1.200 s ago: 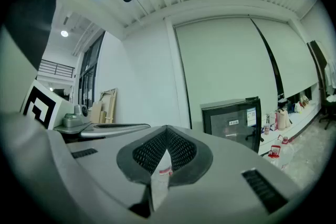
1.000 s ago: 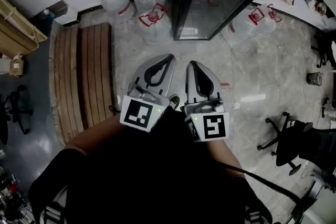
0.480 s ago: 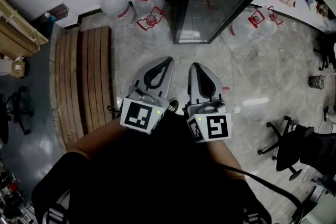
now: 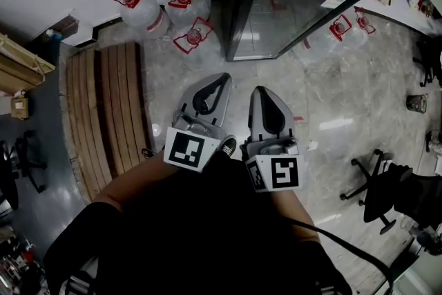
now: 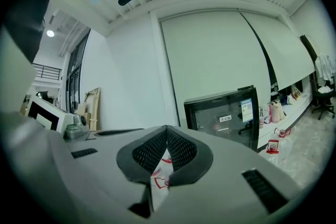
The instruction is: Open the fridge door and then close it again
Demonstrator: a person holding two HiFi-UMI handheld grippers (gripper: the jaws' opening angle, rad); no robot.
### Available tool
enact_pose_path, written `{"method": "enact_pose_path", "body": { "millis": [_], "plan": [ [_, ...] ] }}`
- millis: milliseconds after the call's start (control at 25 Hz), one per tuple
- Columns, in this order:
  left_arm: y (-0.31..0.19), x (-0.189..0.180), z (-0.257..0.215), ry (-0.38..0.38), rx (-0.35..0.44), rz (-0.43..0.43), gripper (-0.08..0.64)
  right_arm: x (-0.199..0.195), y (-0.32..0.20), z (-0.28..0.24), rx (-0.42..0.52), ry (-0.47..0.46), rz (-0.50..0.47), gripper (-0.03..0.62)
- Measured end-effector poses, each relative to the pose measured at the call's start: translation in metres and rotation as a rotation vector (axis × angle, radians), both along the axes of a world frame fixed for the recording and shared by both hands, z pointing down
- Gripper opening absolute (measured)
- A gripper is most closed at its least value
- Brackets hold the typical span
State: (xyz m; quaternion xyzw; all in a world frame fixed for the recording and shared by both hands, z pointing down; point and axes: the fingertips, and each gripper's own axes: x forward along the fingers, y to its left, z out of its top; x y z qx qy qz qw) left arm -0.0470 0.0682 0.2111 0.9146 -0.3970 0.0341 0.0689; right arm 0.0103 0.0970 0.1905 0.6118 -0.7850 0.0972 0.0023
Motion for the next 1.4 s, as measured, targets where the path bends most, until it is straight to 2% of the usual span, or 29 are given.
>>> {"method": "enact_pose_path", "body": {
  "millis": [200,440,680,760,880,1000,1400],
  "plan": [
    [-0.072,0.005,0.025,0.009,0.006,0.069,0.008,-0.002,-0.069,0.021,-0.011,0.005,0.049,0.015],
    [-0.144,0.017,0.074,-0.025,0.01,0.085,0.008,0.017,-0.141,0.066,-0.02,0.003,0.092,0.015],
    [-0.193,0.039,0.141,-0.098,0.021,0.084,0.009,0.033,-0.19,0.126,-0.033,-0.008,0.077,0.015],
    [-0.208,0.046,0.162,-0.112,0.038,0.081,0.018,0.039,-0.197,0.145,-0.043,-0.014,0.075,0.015],
    [-0.223,0.058,0.188,-0.122,0.037,0.092,0.075,0.048,-0.199,0.175,-0.085,-0.034,0.077,0.015],
    [-0.238,0.067,0.207,-0.12,0.045,0.094,0.088,0.056,-0.201,0.202,-0.108,-0.035,0.083,0.015],
    [-0.252,0.085,0.219,-0.127,0.089,0.103,0.101,0.076,-0.188,0.23,-0.171,-0.031,0.125,0.015]
  ]
}}
